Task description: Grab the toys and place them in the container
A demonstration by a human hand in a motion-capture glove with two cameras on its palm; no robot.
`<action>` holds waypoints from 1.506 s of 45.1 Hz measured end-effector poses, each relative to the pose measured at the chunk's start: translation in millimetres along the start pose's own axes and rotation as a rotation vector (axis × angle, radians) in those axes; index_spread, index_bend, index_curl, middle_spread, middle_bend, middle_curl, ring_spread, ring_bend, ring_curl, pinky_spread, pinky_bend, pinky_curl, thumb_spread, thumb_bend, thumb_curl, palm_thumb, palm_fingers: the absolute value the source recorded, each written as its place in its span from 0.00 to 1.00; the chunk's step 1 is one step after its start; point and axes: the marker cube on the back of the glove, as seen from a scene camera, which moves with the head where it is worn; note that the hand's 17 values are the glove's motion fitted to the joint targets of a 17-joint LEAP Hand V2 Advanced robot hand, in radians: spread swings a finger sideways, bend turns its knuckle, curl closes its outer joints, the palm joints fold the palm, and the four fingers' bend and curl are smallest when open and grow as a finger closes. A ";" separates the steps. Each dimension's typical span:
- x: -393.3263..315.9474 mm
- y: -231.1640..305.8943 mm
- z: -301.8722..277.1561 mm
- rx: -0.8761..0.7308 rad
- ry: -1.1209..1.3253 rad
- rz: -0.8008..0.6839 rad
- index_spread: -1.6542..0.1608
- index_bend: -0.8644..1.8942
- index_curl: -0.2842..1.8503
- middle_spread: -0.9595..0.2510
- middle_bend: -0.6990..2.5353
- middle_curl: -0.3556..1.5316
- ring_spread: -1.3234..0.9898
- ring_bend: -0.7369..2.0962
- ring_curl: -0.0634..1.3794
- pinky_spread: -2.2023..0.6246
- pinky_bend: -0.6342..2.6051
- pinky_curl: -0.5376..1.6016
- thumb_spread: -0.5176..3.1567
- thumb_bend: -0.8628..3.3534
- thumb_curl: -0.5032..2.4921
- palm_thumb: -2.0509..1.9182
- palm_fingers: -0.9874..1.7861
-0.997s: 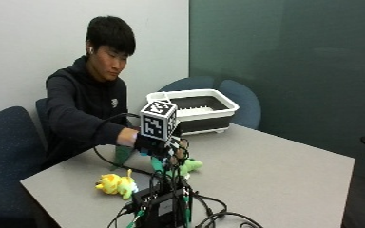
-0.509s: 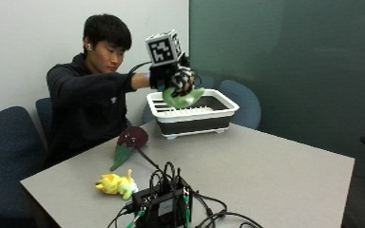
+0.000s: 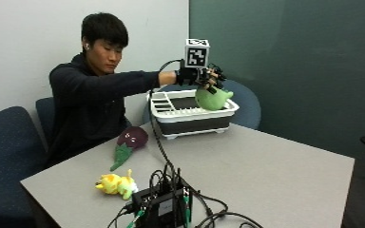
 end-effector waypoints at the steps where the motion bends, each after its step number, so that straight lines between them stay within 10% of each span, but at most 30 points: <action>1: 1.3 2.7 1.7 -0.030 -0.035 -0.028 0.72 0.39 0.34 0.63 0.41 0.46 0.45 0.67 0.45 0.68 0.57 0.50 0.33 0.22 0.40 0.63 0.38; 4: 12.0 11.6 -3.6 -0.031 -0.118 -0.056 0.74 0.37 0.33 0.70 0.34 0.41 0.49 0.56 0.39 0.72 0.57 0.49 0.36 0.19 0.37 0.59 0.22; 15: 159.7 89.6 -70.7 0.044 -0.236 0.119 0.75 0.38 0.30 0.78 0.30 0.38 0.54 0.45 0.26 0.77 0.51 0.43 0.43 0.20 0.33 0.56 0.31; 38: 383.7 257.1 72.2 -0.321 -0.021 0.788 0.82 0.37 0.30 0.84 0.24 0.34 0.58 0.30 0.18 0.79 0.46 0.41 0.48 0.20 0.30 0.56 0.25; 57: 400.3 252.7 133.1 -0.229 0.064 0.759 0.82 0.62 0.39 0.83 0.25 0.28 0.59 0.28 0.10 0.79 0.39 0.39 0.52 0.23 0.31 0.62 0.33; 68: 349.5 220.7 48.6 0.005 0.027 0.530 0.82 0.74 0.46 0.73 0.35 0.35 0.56 0.30 0.07 0.79 0.35 0.37 0.50 0.25 0.34 0.67 0.39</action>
